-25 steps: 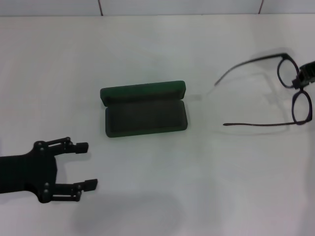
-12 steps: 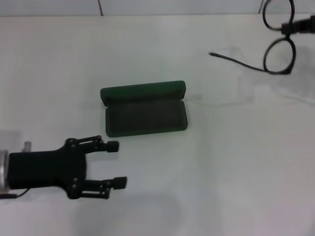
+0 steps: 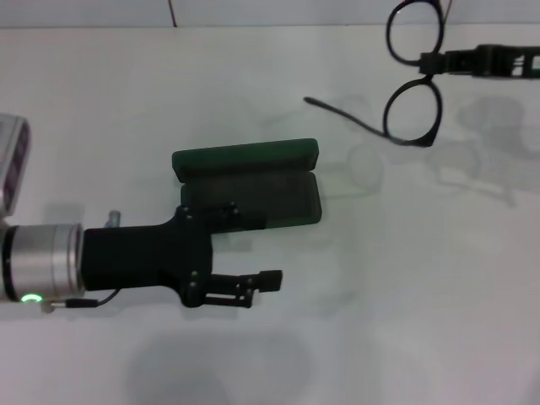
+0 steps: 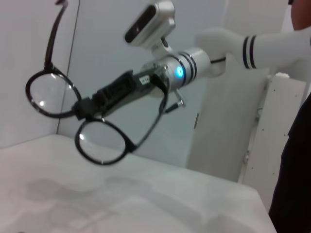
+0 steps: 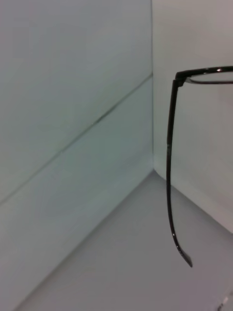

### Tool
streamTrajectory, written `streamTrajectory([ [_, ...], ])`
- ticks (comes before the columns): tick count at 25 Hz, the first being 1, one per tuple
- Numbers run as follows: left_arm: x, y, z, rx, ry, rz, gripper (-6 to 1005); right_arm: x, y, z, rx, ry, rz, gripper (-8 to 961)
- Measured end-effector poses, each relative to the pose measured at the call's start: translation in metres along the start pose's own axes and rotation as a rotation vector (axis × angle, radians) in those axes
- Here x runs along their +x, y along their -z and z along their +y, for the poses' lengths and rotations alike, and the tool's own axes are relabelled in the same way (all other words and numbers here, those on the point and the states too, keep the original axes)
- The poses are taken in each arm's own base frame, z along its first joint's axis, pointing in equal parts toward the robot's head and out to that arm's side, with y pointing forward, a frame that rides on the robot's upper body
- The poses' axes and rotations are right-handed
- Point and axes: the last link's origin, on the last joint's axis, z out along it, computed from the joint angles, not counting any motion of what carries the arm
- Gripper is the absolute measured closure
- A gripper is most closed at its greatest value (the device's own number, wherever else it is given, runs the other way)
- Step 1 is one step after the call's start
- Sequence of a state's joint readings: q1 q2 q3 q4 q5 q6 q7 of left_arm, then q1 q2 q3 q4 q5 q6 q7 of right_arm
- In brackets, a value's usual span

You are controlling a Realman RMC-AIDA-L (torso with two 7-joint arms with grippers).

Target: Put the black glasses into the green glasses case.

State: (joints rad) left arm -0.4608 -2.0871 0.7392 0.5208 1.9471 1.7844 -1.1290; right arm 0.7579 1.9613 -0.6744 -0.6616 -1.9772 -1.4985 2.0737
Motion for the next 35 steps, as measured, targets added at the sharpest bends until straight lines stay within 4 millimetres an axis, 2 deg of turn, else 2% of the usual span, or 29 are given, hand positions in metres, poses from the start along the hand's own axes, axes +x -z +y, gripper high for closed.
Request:
streamTrajectory([
  [7,0.004,-0.016,-0.005,-0.027,-0.007,0.011,145,0.015,-0.012,0.002,-0.031,0.004,0.006,913],
  [12,0.003,-0.023,-0.008,-0.010,-0.006,0.021,360,0.021,-0.015,0.002,-0.044,0.021,0.012,913],
  [23,0.000,-0.038,-0.003,-0.042,-0.045,0.053,579,0.034,-0.037,0.011,-0.108,0.114,-0.010,914],
  [28,0.001,-0.046,-0.001,-0.061,-0.057,0.069,818,0.038,-0.045,0.012,-0.120,0.129,-0.035,914],
  [31,0.002,-0.049,-0.001,-0.061,-0.064,0.083,1004,0.041,-0.051,0.012,-0.119,0.135,-0.024,914],
  [35,0.005,-0.050,-0.003,-0.038,-0.063,0.110,999,0.046,-0.057,0.016,-0.141,0.150,-0.015,914],
])
